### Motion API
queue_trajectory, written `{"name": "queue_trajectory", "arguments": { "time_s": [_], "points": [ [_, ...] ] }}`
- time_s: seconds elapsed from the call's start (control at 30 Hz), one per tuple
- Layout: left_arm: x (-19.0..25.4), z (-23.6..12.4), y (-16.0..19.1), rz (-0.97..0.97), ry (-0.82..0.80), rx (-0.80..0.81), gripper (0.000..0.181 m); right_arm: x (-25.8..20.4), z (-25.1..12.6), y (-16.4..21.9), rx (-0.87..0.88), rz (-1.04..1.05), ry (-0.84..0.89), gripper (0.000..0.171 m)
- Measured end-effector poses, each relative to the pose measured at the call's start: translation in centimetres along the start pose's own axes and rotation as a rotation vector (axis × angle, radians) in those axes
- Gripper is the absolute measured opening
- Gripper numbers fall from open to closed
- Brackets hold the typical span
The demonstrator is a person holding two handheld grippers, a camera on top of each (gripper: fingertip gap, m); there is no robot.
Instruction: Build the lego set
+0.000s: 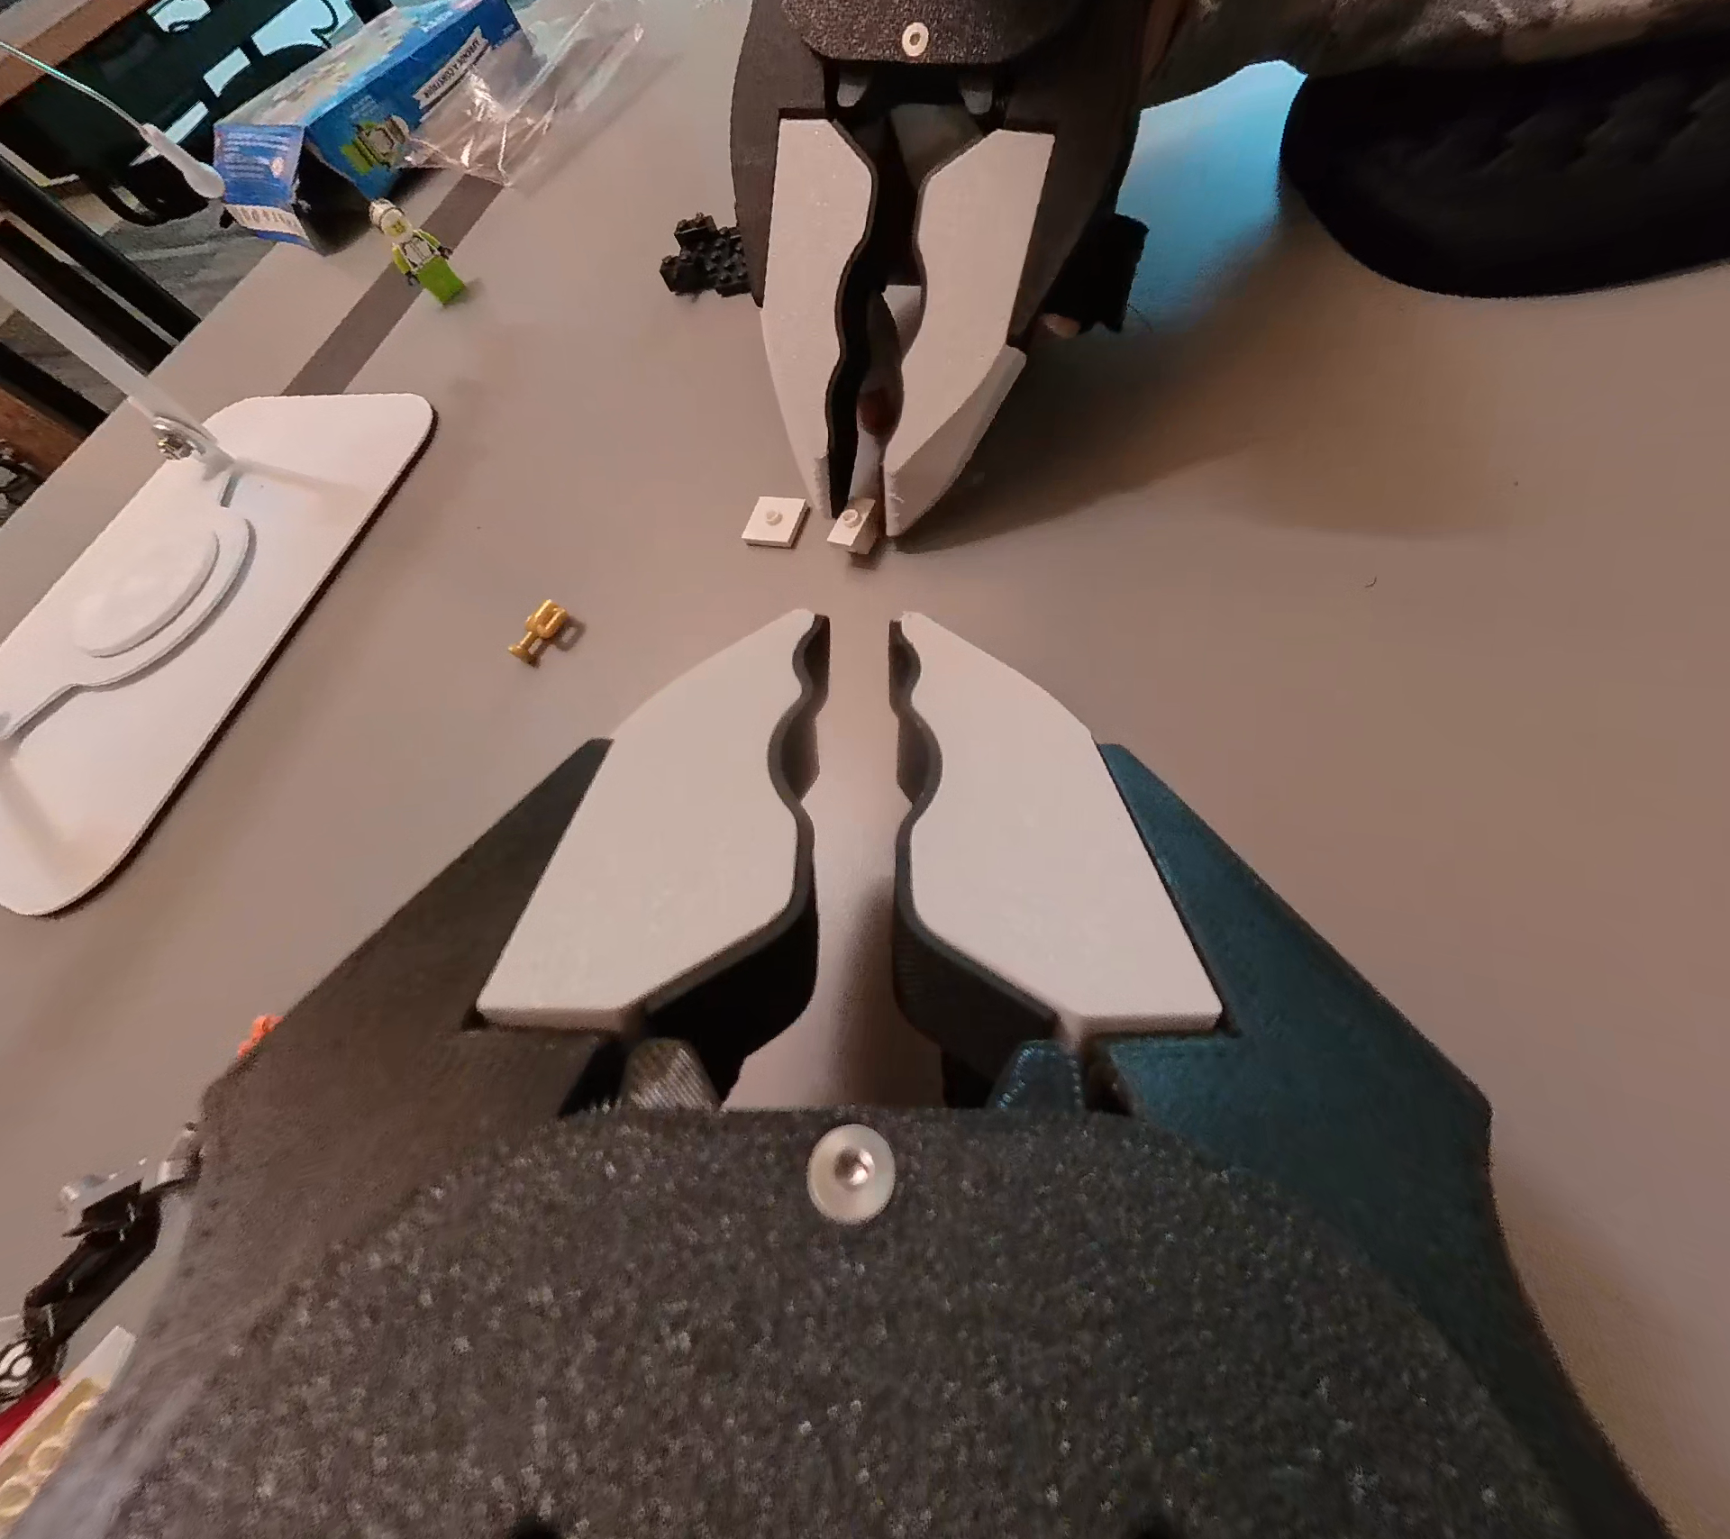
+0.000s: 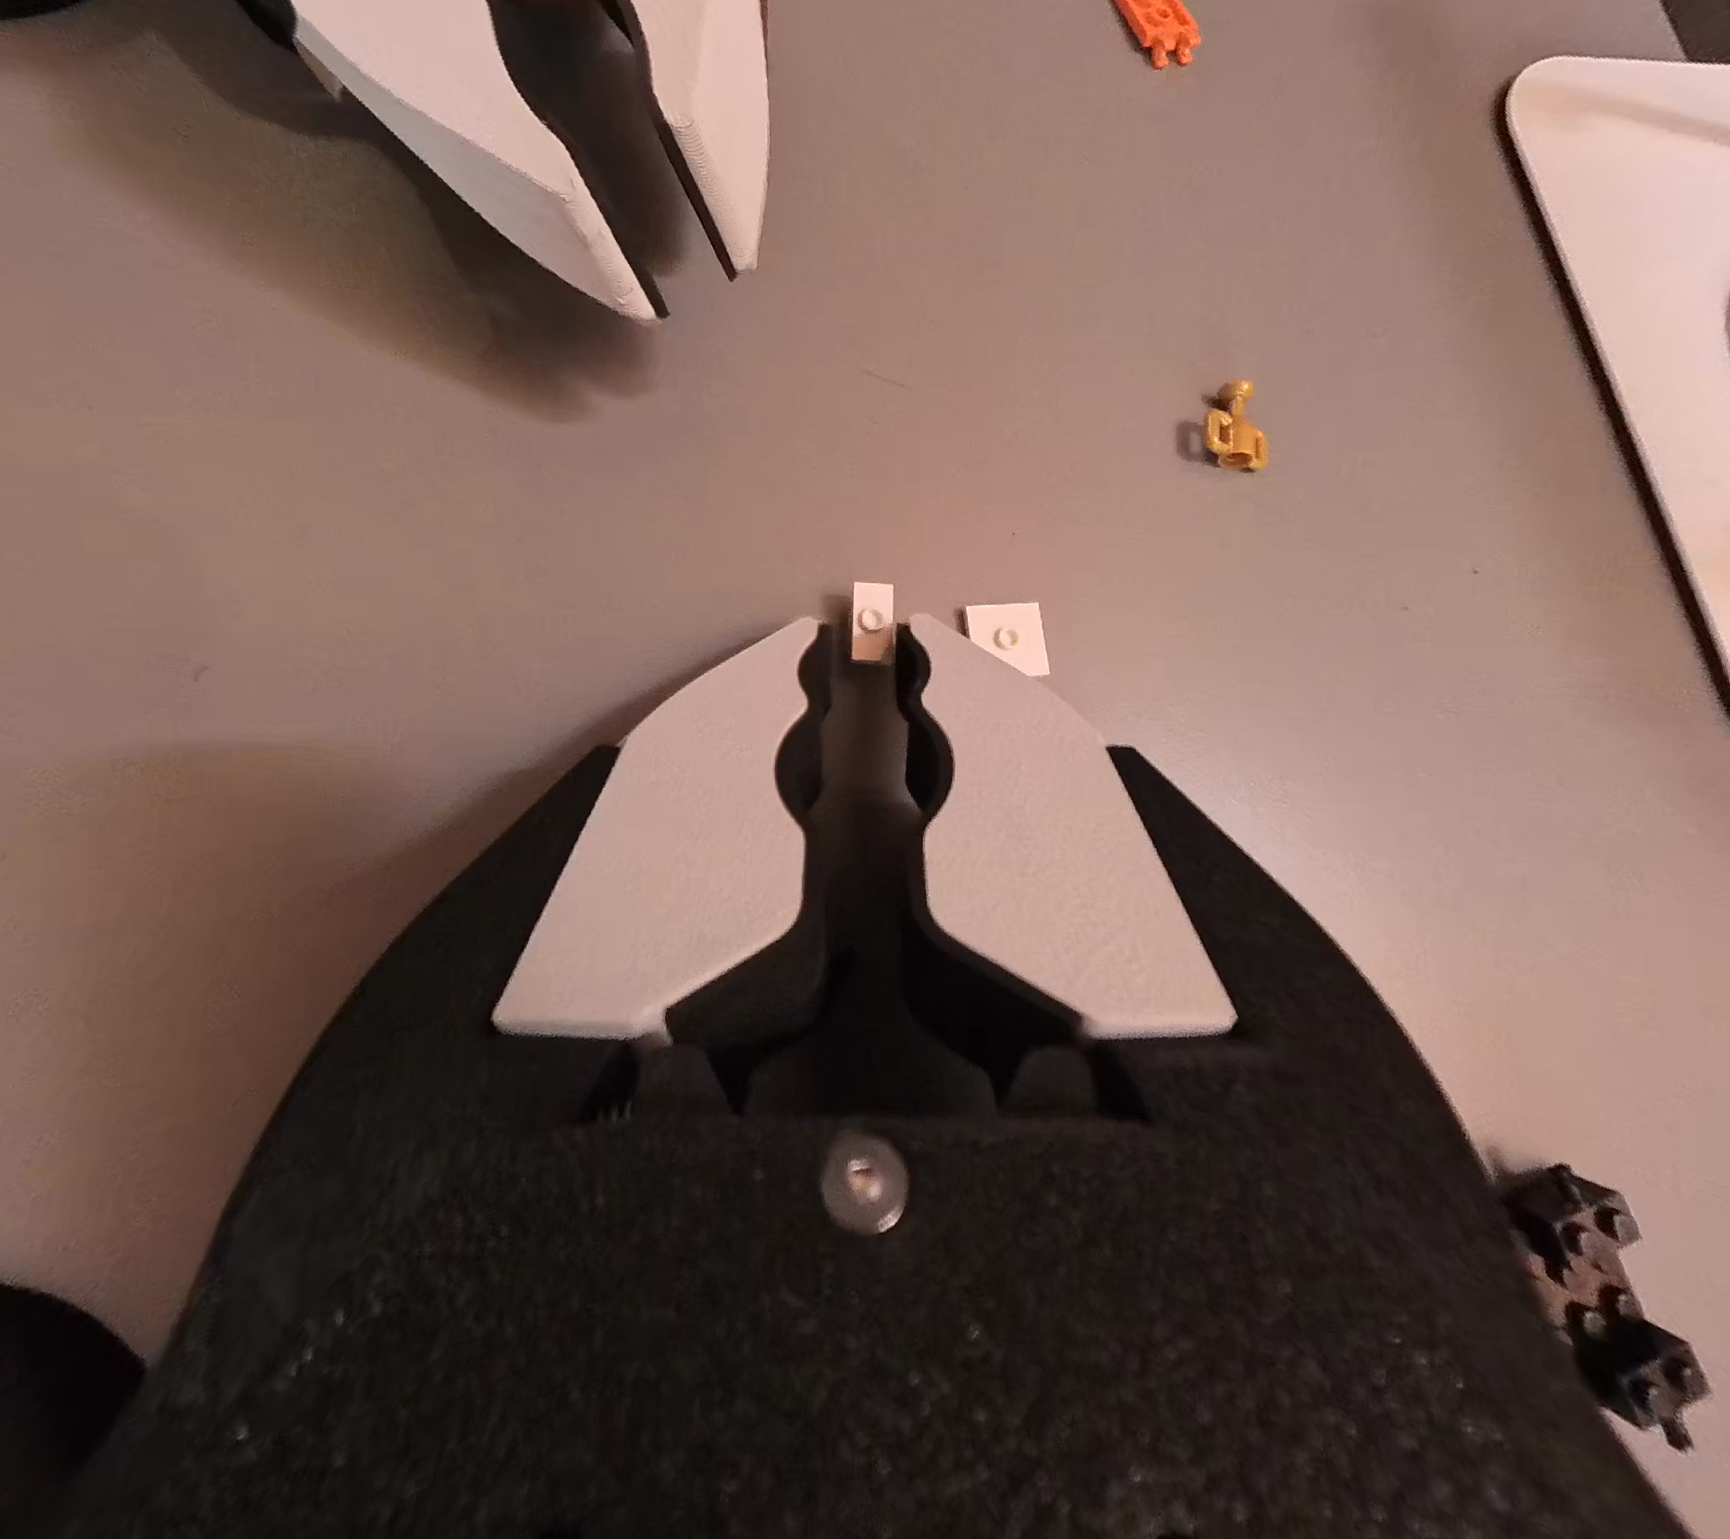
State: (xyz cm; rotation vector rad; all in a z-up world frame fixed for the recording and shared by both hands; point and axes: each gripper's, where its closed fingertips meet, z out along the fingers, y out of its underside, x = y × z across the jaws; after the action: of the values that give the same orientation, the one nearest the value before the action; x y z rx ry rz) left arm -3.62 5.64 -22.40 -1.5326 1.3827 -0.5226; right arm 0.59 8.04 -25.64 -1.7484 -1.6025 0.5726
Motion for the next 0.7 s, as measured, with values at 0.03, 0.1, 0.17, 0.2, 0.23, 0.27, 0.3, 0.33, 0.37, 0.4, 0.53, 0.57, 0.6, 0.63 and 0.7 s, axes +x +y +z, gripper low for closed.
{"name": "queue_trajectory", "arguments": {
  "time_s": [0.03,0.1,0.17,0.2,0.23,0.27,0.3,0.33,0.37,0.4,0.53,0.57,0.6,0.63,0.7],
  "points": [
    [0.0,0.0,0.0,-0.003,-0.001,0.001,0.011,0.0,0.0,0.0,0.002,0.002,0.0,0.013],
    [-0.2,-0.1,0.0,-0.013,-0.005,0.006,0.011,-0.1,-0.1,-0.1,0.013,0.017,-0.008,0.017],
    [-0.5,-0.2,-0.1,-0.032,-0.011,0.015,0.01,0.1,-0.4,-0.4,0.039,0.037,-0.007,0.02],
    [-0.6,-0.2,-0.1,-0.044,-0.013,0.021,0.01,0.3,-0.7,-0.7,0.06,0.05,-0.004,0.022],
    [-0.7,-0.3,-0.1,-0.056,-0.012,0.025,0.009,0.5,-1.0,-1.0,0.084,0.066,-0.001,0.025],
    [-0.9,-0.4,-0.1,-0.068,-0.013,0.027,0.008,0.8,-1.4,-1.3,0.108,0.082,0.006,0.027],
    [-1.1,-0.4,-0.1,-0.082,-0.017,0.028,0.007,1.1,-1.8,-1.5,0.128,0.096,0.016,0.03],
    [-1.3,-0.5,-0.1,-0.095,-0.02,0.033,0.006,1.5,-2.2,-1.7,0.144,0.11,0.03,0.033],
    [-1.5,-0.5,-0.1,-0.11,-0.023,0.037,0.004,1.9,-2.6,-1.8,0.158,0.121,0.046,0.035],
    [-1.8,-0.6,-0.1,-0.122,-0.033,0.041,0.0,2.3,-2.9,-1.8,0.169,0.129,0.062,0.036],
    [-2.4,-0.5,-0.2,-0.155,-0.06,0.038,0.0,3.6,-3.6,-1.3,0.177,0.156,0.123,0.023],
    [-2.5,-0.3,-0.1,-0.164,-0.068,0.025,0.0,3.8,-3.6,-1.0,0.166,0.154,0.129,0.014],
    [-2.6,0.0,-0.1,-0.17,-0.075,0.006,0.0,4.0,-3.6,-0.7,0.149,0.15,0.135,0.004],
    [-2.7,0.3,-0.1,-0.166,-0.081,-0.008,0.0,4.2,-3.5,-0.3,0.126,0.144,0.138,0.0],
    [-2.4,0.9,-0.2,-0.164,-0.068,-0.036,0.0,4.6,-3.4,0.3,0.079,0.137,0.128,0.0]
  ]
}}
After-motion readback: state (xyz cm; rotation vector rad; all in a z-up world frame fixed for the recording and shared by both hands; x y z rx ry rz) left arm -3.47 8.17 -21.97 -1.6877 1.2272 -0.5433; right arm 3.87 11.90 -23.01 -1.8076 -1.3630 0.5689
